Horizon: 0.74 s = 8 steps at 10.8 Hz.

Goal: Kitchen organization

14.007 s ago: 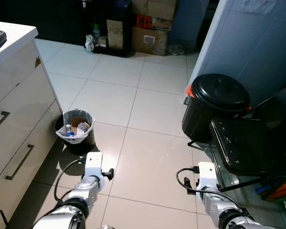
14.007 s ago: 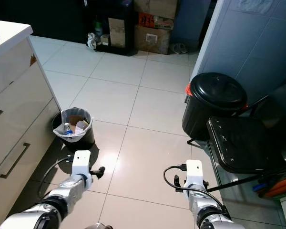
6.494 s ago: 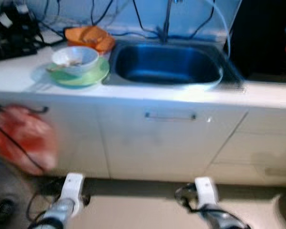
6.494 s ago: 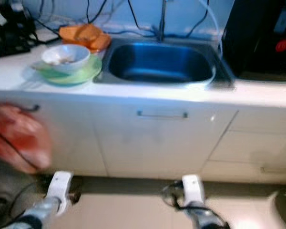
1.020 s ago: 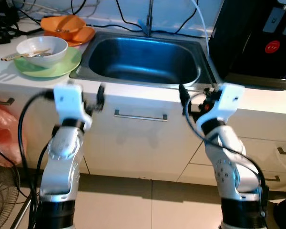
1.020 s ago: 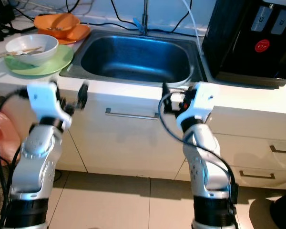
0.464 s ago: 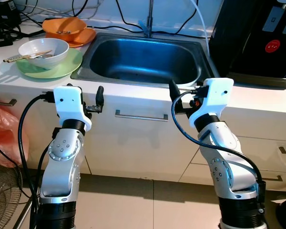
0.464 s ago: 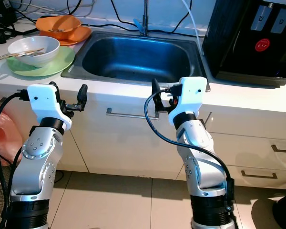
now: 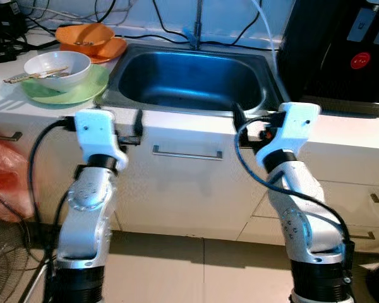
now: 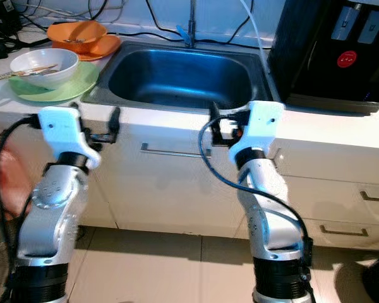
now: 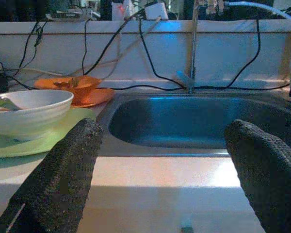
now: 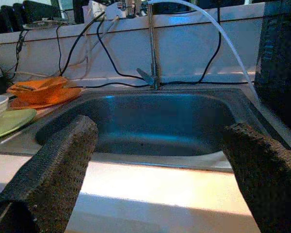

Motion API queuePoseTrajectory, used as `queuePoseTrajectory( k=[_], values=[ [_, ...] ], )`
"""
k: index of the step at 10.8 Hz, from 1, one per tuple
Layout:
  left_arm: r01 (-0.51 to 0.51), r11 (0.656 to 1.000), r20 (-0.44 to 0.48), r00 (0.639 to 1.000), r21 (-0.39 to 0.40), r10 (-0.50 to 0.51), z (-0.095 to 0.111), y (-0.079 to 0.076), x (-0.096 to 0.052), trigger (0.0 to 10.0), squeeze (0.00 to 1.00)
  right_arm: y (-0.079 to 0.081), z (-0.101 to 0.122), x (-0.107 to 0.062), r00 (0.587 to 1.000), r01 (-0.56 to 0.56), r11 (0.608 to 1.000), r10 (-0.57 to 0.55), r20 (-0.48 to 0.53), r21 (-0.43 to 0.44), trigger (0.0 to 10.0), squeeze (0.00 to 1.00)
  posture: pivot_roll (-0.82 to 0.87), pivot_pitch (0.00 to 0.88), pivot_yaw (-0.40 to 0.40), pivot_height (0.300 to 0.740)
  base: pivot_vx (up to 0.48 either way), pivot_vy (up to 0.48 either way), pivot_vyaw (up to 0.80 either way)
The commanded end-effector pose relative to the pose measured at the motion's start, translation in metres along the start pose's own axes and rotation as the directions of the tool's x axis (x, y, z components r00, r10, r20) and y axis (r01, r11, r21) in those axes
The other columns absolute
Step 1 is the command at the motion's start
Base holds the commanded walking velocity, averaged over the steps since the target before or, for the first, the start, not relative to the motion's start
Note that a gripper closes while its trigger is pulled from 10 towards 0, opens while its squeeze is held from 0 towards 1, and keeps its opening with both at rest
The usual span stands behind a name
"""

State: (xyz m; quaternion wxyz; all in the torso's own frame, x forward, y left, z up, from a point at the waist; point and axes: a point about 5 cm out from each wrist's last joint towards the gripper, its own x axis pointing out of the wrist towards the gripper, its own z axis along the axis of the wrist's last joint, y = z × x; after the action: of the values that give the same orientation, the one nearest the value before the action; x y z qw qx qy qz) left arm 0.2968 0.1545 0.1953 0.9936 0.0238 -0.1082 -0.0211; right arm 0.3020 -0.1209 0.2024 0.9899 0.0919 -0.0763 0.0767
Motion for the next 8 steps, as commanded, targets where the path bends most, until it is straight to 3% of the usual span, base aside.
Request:
queuePoseTrajectory(
  k=[1,8],
  values=[
    [-0.005,1.0,-0.003,1.0,0.015,0.005,0.001,0.003,0.0,10.0,0.0,0.002,0.003,-0.001,1.0,-0.017,1.0,0.016,0.015,0.015,10.0,0.0,0.03,0.014,-0.045,0.74,0.0,0.48,0.0],
    [0.047,0.999,0.038,0.998,0.022,-0.048,0.011,0.001,0.003,10.0,0.0,-0.003,0.006,-0.002,0.999,-0.008,1.0,0.009,0.045,-0.009,10.0,0.0,0.03,0.004,-0.047,0.74,0.0,0.0,0.0]
  ],
)
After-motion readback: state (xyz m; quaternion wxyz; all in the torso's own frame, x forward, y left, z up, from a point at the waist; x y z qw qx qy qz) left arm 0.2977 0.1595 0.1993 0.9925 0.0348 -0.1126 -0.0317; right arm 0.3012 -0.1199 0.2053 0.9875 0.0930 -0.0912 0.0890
